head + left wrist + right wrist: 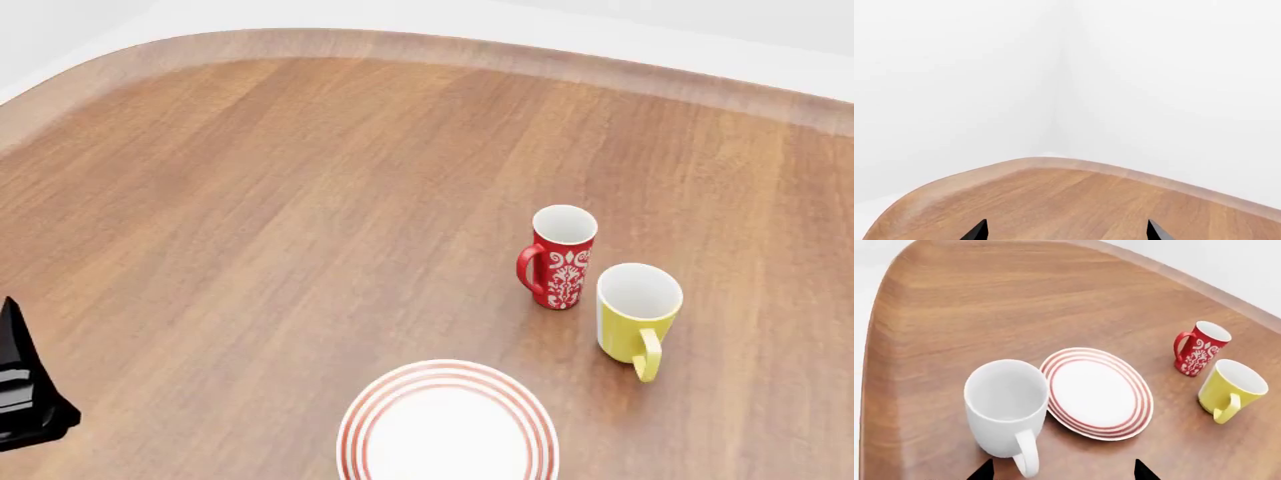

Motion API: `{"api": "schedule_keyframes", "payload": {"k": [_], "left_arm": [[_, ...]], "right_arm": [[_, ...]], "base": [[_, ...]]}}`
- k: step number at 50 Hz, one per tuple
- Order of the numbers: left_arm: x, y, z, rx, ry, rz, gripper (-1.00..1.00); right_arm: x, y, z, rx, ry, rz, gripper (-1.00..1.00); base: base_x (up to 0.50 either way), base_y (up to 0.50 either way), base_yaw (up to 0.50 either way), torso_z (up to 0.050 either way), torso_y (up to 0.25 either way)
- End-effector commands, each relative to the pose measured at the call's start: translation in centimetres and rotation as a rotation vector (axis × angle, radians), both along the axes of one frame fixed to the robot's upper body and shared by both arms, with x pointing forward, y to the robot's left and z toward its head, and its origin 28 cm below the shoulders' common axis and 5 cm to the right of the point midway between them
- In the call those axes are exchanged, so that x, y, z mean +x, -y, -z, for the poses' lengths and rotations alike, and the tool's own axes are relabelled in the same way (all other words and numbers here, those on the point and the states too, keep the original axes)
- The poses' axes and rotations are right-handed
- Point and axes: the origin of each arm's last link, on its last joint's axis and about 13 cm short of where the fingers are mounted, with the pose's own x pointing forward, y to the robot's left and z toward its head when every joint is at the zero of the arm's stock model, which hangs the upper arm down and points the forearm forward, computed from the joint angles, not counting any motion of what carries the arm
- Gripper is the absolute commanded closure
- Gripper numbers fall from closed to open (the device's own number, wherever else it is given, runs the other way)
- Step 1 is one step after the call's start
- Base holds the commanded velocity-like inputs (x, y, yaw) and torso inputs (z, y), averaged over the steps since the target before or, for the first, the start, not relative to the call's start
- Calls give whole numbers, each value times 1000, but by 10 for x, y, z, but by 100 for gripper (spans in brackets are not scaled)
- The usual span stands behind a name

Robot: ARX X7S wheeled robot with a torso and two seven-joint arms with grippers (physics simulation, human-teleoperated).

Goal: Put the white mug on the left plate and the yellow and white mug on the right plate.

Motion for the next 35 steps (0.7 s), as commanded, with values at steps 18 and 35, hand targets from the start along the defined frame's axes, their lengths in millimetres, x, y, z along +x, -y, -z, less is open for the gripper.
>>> {"api": "schedule_keyframes", "payload": {"k": [18,35], "left_arm": [[-3,-2,-3,-5,5,-7,-100],[-5,-2,-3,-4,9,-7,-100]], "right_arm": [[54,-1,10,-69,-106,-189,-100],[90,-2,31,-47,-186,-208,-100]], "base": [[0,0,0,0,0],[0,0,0,0,0]]}}
